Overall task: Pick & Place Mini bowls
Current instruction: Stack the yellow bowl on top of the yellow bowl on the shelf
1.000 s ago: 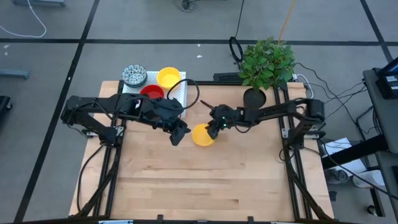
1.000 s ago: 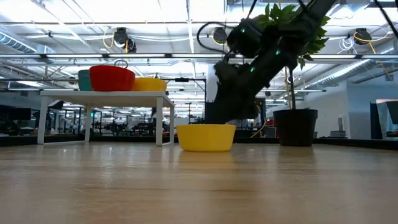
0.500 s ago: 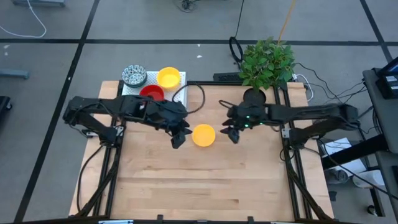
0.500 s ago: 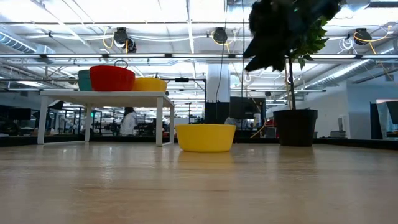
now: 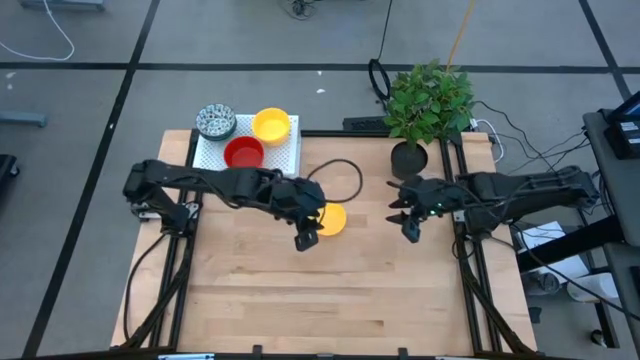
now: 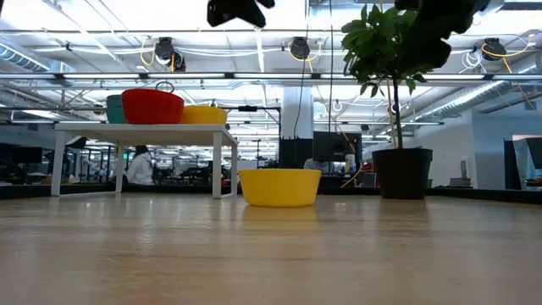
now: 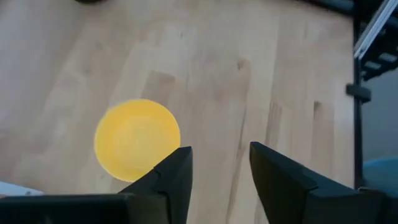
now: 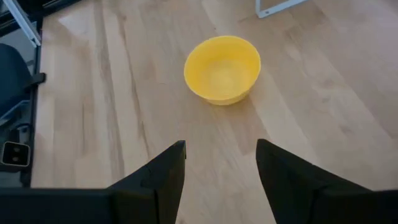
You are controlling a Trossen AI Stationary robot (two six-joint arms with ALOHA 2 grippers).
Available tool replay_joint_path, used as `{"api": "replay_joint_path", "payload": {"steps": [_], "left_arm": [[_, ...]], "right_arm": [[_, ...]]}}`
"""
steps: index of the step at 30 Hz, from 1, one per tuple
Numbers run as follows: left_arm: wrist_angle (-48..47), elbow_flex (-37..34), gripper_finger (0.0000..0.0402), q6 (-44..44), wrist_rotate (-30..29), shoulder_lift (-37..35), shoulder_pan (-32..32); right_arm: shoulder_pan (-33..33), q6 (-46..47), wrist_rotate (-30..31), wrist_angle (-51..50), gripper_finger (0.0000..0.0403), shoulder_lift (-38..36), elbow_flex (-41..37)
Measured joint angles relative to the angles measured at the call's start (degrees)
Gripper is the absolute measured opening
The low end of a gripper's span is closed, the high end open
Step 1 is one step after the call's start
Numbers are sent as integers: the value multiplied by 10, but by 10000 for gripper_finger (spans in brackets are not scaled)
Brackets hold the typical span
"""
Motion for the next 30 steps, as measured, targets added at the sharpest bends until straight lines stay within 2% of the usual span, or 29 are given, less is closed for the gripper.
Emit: {"api": "replay_joint_path", "payload": {"steps": [6,11,19,25,30], "left_arm": [[2,0,215,47,1,54,0],[0,0,240,139,-6,106,0],[1,0,223,206,-6,183,1],[3,0,205,199,-6,232,7],[6,0,192,186,-6,258,17]], "right_arm": [[49,29,58,-24,190,-42,-19],[85,63,90,-24,190,-79,-67],[146,135,131,25,190,-131,-167],[183,150,133,129,185,-162,-238],[213,150,179,168,185,-192,-276]]}}
